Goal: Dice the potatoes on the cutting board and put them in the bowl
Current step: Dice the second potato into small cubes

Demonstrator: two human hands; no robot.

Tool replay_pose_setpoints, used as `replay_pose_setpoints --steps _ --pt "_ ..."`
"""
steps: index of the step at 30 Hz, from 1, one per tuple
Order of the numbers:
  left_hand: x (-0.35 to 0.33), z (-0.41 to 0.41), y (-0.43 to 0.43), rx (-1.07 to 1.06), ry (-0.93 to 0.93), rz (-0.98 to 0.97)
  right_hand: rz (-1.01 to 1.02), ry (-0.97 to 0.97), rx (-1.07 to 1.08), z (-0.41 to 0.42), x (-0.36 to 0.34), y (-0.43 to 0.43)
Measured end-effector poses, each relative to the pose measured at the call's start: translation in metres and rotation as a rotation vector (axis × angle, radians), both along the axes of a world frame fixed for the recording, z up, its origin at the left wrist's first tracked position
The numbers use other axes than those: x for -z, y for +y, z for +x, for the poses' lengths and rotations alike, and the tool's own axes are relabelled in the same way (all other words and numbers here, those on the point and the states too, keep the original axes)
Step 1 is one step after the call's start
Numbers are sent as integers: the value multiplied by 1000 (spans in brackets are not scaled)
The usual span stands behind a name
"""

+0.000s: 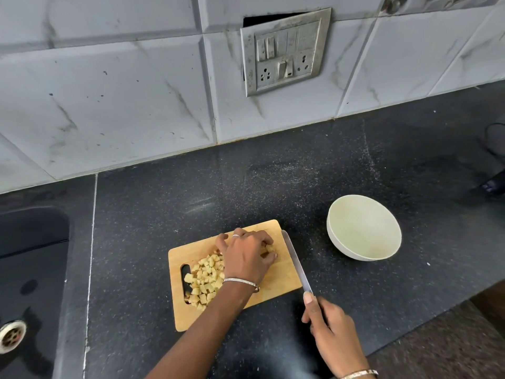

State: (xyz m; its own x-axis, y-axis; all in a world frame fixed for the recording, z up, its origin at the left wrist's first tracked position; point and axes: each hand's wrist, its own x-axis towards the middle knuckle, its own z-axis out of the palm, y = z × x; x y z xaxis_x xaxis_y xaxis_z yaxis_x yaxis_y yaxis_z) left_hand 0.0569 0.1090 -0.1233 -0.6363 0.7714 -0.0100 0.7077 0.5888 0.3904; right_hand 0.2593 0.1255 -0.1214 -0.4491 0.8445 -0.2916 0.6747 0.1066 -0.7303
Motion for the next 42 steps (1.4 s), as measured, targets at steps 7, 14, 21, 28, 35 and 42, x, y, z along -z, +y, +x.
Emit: replay_pose_setpoints --steps 7,14,21,28,35,42 --pt "5 -4 -6 -32 -17 38 -7 -49 -22 -2 2 0" --pt "2 -8 -17 -37 22 -7 11 -82 -31 -8 5 4" --pt "3 -10 -20 -31 21 -10 54 -106 -101 -16 2 1" --pt "3 -10 -18 -28 13 -4 65 -131 -118 -22 1 -4" --pt "3 -9 -19 -32 8 17 91 -210 -136 -24 8 -3" --pt "3 -7 -17 -11 5 38 22 -141 -113 -22 3 5"
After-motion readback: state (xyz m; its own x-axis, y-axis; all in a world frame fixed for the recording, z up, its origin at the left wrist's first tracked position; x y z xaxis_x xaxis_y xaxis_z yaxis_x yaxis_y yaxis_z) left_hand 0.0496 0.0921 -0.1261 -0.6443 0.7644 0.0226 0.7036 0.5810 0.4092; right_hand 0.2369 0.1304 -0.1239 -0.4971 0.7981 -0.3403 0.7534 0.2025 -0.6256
